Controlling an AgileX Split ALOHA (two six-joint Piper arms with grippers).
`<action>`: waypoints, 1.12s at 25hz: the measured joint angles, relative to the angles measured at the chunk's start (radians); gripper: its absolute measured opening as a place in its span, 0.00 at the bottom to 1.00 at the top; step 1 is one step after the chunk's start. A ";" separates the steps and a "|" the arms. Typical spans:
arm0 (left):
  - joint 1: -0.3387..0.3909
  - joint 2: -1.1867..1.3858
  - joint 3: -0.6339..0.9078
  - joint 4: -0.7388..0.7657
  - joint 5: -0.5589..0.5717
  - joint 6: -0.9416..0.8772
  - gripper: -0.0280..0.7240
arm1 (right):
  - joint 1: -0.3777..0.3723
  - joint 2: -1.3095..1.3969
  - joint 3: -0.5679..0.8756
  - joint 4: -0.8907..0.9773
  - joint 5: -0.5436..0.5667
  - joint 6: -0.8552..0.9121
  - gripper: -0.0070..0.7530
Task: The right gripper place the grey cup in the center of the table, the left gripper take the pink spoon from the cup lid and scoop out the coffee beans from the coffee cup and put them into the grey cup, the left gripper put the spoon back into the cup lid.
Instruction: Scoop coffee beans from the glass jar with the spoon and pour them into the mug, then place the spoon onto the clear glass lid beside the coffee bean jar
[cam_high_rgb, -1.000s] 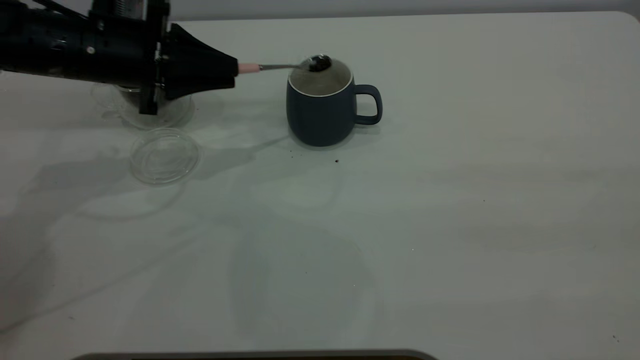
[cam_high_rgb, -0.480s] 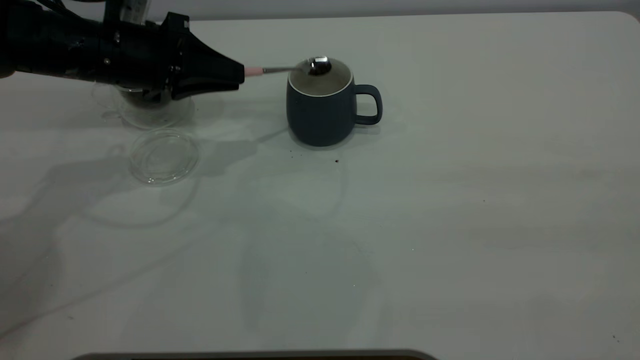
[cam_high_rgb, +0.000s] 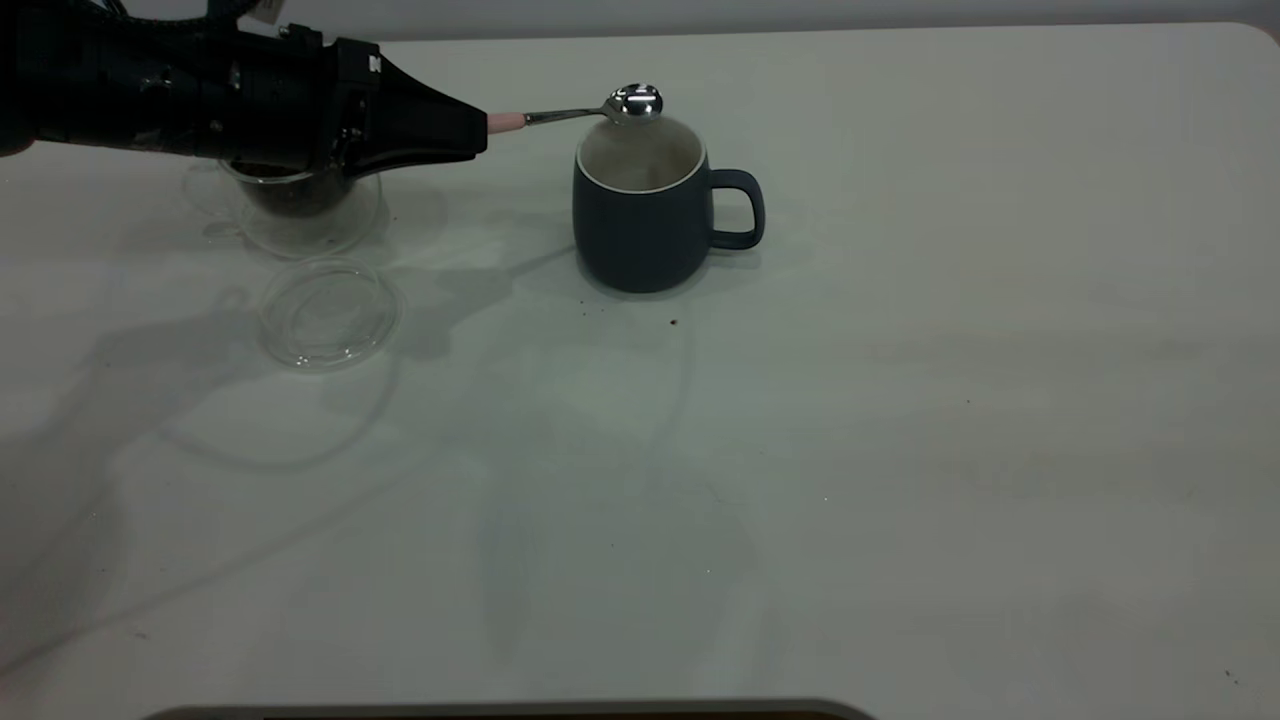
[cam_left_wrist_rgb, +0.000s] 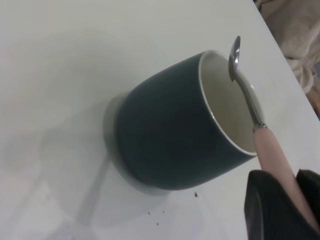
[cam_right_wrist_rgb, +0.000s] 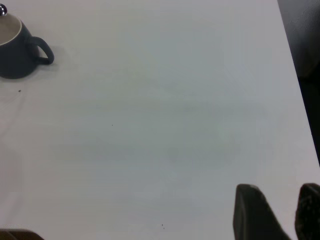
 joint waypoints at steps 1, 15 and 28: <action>0.000 0.000 0.000 0.000 0.000 0.002 0.20 | 0.000 0.000 0.000 0.000 0.000 0.000 0.32; 0.059 -0.194 0.000 0.299 0.115 -0.398 0.20 | 0.000 0.000 0.000 0.000 0.000 0.000 0.32; 0.365 -0.330 0.093 0.457 0.276 -0.582 0.20 | 0.000 0.000 0.000 0.000 0.000 0.000 0.32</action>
